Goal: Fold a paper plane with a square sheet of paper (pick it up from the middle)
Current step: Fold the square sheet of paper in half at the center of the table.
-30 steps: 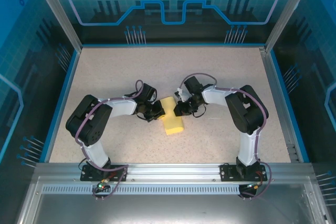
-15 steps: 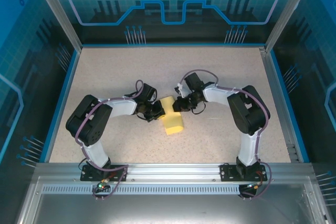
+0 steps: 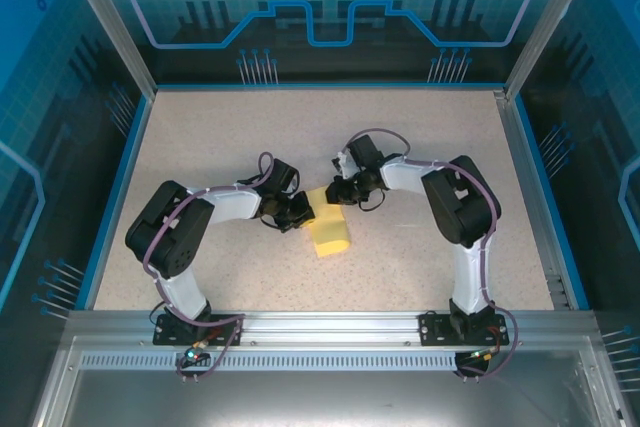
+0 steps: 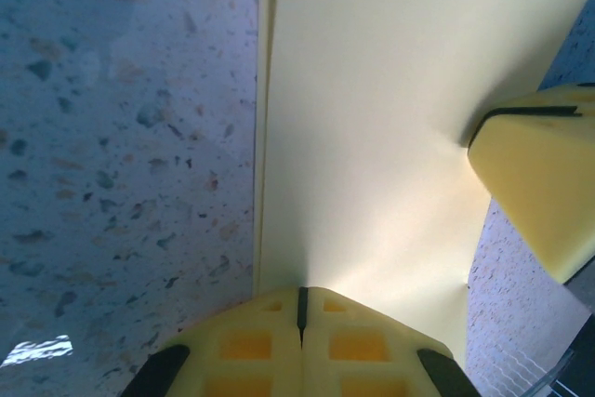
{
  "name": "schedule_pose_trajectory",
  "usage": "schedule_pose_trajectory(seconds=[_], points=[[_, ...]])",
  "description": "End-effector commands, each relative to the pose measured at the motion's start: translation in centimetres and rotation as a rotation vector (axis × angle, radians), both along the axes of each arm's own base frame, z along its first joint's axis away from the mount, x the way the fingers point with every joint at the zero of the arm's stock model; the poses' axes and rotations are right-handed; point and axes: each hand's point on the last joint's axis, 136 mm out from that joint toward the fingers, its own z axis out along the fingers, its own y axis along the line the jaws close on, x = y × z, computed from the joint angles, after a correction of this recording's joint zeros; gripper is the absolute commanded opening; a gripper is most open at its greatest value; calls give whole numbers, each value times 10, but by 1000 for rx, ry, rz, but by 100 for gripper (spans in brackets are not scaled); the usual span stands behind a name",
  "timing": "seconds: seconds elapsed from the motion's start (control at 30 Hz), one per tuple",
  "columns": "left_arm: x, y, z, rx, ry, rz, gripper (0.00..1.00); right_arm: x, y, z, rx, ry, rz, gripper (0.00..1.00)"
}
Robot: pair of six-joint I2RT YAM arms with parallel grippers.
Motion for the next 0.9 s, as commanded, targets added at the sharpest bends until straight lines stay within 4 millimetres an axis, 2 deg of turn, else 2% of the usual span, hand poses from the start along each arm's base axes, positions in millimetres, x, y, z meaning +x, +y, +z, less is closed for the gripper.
schedule_pose_trajectory(seconds=[0.0, 0.1, 0.23, 0.3, 0.37, 0.57, 0.7, 0.87], points=[[-41, 25, -41, 150, 164, -9, 0, 12, -25, -12, -36, 11, -94, 14], [-41, 24, -41, 149, 163, -12, 0, 18, -24, 3, -5, -21, -108, 14], [-41, 24, -42, 149, 164, -13, 0, 22, -11, 43, 38, -157, -100, 14], [-40, 24, -41, 149, 163, -13, 0, 20, 0, 53, 61, -178, -85, 15], [-41, 24, -42, 150, 165, -12, 0, 16, 11, 51, 65, -165, -59, 15], [-41, 24, -41, 151, 164, -12, 0, 16, 27, 18, 45, -76, -44, 15], [-43, 26, -42, 154, 167, -14, 0, 22, 24, 7, 27, -58, -68, 15], [-44, 26, -42, 155, 170, -15, 0, 37, 9, -3, 32, -34, -143, 15]])
